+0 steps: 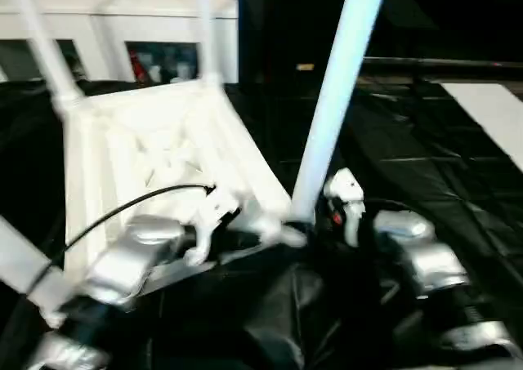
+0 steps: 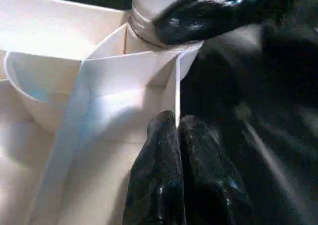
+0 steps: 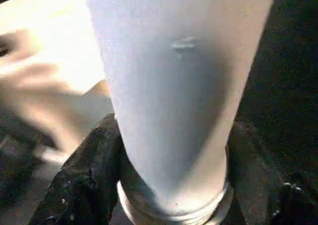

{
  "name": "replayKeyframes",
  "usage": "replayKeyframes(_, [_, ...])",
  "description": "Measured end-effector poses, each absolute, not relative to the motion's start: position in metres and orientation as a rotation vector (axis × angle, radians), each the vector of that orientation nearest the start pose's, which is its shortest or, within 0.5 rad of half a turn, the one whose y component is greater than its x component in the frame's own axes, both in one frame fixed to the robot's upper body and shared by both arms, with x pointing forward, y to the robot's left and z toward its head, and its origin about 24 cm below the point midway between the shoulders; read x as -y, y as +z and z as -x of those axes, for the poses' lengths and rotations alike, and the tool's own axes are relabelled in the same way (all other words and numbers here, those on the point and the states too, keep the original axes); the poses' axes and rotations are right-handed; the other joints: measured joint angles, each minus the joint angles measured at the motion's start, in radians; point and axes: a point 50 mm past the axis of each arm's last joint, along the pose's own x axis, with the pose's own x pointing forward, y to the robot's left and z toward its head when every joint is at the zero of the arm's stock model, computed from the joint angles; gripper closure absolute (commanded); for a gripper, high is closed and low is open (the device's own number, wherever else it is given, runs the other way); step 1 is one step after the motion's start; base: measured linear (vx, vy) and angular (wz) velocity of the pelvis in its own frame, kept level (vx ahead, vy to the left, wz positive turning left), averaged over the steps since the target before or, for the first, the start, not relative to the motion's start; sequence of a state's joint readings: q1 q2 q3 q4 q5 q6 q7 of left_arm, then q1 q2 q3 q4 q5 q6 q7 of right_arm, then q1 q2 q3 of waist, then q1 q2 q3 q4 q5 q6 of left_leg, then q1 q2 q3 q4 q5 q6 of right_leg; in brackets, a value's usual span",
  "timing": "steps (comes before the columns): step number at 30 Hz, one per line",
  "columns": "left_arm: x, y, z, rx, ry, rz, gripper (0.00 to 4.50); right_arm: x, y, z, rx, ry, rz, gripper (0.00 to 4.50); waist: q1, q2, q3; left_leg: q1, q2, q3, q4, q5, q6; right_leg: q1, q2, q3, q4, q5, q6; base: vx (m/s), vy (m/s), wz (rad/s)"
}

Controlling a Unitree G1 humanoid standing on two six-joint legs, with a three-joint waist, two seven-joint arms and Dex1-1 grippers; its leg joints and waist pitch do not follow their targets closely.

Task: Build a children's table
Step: Rotate leg to tighten

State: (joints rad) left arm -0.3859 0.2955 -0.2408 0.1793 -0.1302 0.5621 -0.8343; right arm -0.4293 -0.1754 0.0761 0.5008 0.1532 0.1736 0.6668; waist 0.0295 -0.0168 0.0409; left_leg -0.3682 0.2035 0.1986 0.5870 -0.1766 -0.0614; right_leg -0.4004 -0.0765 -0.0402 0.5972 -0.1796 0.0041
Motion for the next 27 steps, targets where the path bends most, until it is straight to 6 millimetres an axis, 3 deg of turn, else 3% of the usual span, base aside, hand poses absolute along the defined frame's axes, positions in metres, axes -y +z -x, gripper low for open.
replayKeyframes(5, [-0.095, 0.043, -0.301, -0.494, -0.893, -0.124, 4.50, 0.109, 0.027, -0.323, -0.262, 0.448, -0.075, 1.89, 0.001, -0.004, -0.001, 0.001, 0.000, 0.000, 0.000, 0.000, 0.000, 0.000, 0.000, 0.000, -0.001, -0.001, 0.001, 0.000, 0.000, 0.00])
replayKeyframes(9, [-0.084, 0.041, -0.303, -0.482, -0.840, -0.123, 4.50, 0.100, 0.025, -0.325, -0.263, 0.342, -0.062, 1.89, 0.004, -0.005, -0.002, 0.001, -0.001, -0.001, 0.000, 0.000, 0.000, 0.002, -0.001, 0.001, -0.004, -0.001, 0.002, 0.000, 0.000, 0.00])
replayKeyframes(13, [-0.081, 0.041, -0.303, -0.472, -0.851, -0.138, 4.50, 0.096, 0.026, -0.325, -0.251, 0.356, -0.055, 1.89, 0.003, -0.005, -0.002, -0.001, -0.003, -0.001, 0.000, 0.000, 0.000, 0.002, -0.002, 0.001, -0.007, -0.002, 0.003, 0.000, 0.000, 0.00])
replayKeyframes(14, [-0.082, 0.041, -0.303, -0.470, -0.857, -0.146, 4.50, 0.097, 0.026, -0.325, -0.247, 0.363, -0.060, 1.33, 0.003, -0.004, -0.002, -0.002, -0.003, -0.001, 0.000, 0.000, 0.000, 0.002, -0.002, 0.001, -0.008, -0.002, 0.003, 0.000, 0.000, 0.00])
replayKeyframes(20, [-0.093, 0.044, -0.304, -0.459, -0.891, -0.176, 4.50, 0.104, 0.029, -0.322, -0.224, 0.476, -0.080, 0.75, 0.000, 0.006, 0.000, -0.003, -0.003, -0.002, -0.003, 0.000, 0.000, -0.002, -0.002, 0.000, -0.004, -0.001, 0.003, 0.000, 0.000, 0.00])
replayKeyframes(27, [-0.107, 0.047, -0.300, -0.434, -1.000, -0.193, 4.50, 0.130, 0.045, -0.315, -0.216, 0.766, 0.059, 0.62, 0.004, 0.020, 0.007, -0.004, 0.000, -0.002, -0.003, 0.000, 0.000, -0.004, 0.000, -0.003, -0.001, 0.003, -0.001, 0.000, 0.000, 0.00])
